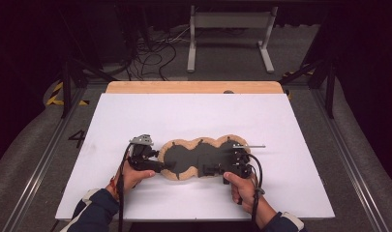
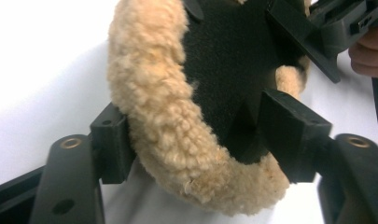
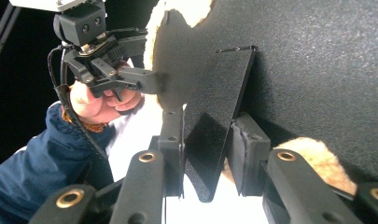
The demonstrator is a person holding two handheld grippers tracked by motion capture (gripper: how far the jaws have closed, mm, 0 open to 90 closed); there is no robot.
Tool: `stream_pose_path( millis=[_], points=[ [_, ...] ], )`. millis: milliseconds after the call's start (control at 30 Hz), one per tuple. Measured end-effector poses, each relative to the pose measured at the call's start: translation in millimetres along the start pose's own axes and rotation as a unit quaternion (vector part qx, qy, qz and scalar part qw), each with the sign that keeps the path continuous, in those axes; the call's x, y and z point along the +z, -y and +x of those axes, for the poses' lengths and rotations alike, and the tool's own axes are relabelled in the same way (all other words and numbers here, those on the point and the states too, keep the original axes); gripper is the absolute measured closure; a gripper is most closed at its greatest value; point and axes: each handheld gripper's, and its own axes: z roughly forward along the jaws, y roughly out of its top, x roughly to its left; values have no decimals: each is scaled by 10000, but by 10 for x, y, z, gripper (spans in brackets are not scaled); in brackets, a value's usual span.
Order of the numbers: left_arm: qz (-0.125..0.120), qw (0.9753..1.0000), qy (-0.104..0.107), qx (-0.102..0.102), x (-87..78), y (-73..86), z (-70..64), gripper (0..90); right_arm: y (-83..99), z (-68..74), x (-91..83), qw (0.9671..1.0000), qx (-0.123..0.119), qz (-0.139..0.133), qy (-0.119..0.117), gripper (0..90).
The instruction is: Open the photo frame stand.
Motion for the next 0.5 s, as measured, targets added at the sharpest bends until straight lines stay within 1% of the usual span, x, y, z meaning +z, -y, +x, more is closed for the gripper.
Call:
stream_pose_path(
  millis=[33,100,133,200,233,267,300,367,400,433,467,500],
  points=[
    [0,10000,0,0,0,0,0,367,0,1,-1,10000,11,-8,-9,711],
    [-82,9999,-96,102,-30,-12,-22,380,0,2,-3,10000,13,-10,-25,719],
    [-144,9996,-150,204,-51,-21,-33,393,-1,4,-5,10000,5,-10,-35,723],
    [-229,9988,-283,313,-85,-36,-72,421,-2,10,-10,10000,-41,-7,-68,733],
    [-299,9980,-346,435,-101,-44,-84,432,-3,17,-12,9999,-53,-15,-94,737],
    [-370,9969,-463,520,-122,-50,-111,447,-6,28,-12,9999,-70,-31,-96,743],
    [-383,9959,-536,612,-135,-55,-126,458,-9,39,-13,9999,-136,-19,-79,749],
    [-447,9941,-646,753,-156,-53,-164,474,-14,54,-16,9998,-174,3,-48,756],
    [-470,9932,-707,795,-162,-47,-186,479,-16,60,-17,9998,-193,12,-35,759],
    [-499,9924,-724,859,-164,-42,-196,483,-17,66,-17,9998,-205,9,-26,759],
    [-518,9924,-720,848,-165,-35,-197,483,-18,70,-19,9997,-227,9,-32,759],
    [-515,9930,-699,802,-167,-27,-192,484,-18,71,-21,9996,-268,20,-13,758]
  ],
)
